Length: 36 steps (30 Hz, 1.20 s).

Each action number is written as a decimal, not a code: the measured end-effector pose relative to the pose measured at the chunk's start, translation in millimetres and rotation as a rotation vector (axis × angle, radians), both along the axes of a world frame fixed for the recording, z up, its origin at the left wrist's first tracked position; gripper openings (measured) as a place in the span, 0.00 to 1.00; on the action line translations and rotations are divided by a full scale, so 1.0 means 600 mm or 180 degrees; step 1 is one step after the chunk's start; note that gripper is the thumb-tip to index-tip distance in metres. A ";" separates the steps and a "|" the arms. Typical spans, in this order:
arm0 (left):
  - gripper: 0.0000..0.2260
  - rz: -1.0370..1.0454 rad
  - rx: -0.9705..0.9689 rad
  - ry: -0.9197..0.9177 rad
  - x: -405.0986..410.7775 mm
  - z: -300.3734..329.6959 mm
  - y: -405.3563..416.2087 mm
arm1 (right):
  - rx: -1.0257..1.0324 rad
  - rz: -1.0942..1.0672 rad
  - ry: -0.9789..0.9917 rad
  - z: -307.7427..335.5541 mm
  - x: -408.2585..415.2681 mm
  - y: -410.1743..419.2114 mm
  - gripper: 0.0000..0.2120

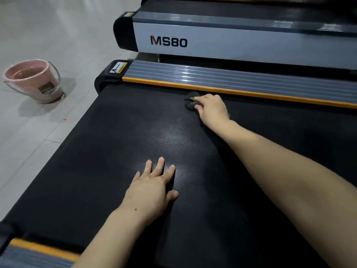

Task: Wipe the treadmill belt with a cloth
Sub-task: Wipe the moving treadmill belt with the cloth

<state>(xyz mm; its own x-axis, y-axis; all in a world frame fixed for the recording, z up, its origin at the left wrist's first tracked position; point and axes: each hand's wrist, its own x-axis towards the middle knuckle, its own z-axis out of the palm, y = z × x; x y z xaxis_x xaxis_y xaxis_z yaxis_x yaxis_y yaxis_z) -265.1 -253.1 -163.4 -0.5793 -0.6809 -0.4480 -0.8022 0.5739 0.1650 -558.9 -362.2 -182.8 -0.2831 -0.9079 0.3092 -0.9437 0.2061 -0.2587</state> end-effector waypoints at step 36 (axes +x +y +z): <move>0.18 0.0423 -0.0664 0.0632 0.052 0.028 0.067 | -0.0114 0.0515 -0.0113 0.001 0.112 0.298 0.16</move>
